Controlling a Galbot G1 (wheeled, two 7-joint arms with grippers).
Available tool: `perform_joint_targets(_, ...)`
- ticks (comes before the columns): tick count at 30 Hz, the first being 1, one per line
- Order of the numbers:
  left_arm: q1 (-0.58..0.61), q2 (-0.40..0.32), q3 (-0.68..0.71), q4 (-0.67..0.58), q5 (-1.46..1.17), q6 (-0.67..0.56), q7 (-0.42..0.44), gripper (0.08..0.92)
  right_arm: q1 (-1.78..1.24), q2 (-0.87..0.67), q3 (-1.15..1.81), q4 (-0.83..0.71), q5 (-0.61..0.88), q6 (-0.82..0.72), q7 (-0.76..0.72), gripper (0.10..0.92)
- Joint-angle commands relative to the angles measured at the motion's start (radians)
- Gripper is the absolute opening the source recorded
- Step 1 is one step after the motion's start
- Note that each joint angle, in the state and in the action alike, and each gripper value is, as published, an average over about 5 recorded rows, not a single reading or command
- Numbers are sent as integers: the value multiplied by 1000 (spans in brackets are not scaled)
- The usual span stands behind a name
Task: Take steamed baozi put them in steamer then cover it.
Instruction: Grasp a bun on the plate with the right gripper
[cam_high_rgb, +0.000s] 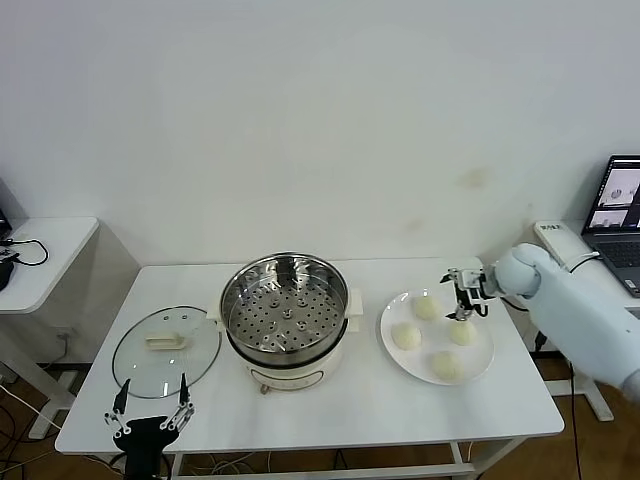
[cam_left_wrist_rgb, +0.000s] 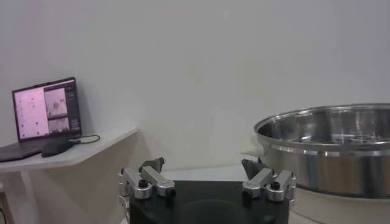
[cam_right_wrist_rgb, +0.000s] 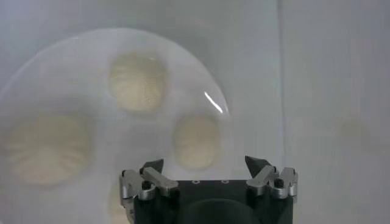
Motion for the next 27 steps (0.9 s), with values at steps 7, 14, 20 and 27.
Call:
perform_joint_targets(7, 5, -3, -5, -7, 4, -8, 2, 823, 62, 168, -60, -212, -95, 42, 3, 823)
perform_joint_targets(14, 3, -1, -11, 4, 4, -10, 2, 823, 48, 208, -45, -266, -133, 47, 8, 823)
perform_joint_targets(20, -2, 0, -11, 11, 4, -10, 2, 823, 38, 219, -39, -279, -135, 42, 8, 820)
perform_joint_targets(27, -4, 0, -12, 15, 3, -10, 1, 823, 31, 229, -31, -289, -139, 25, 5, 758)
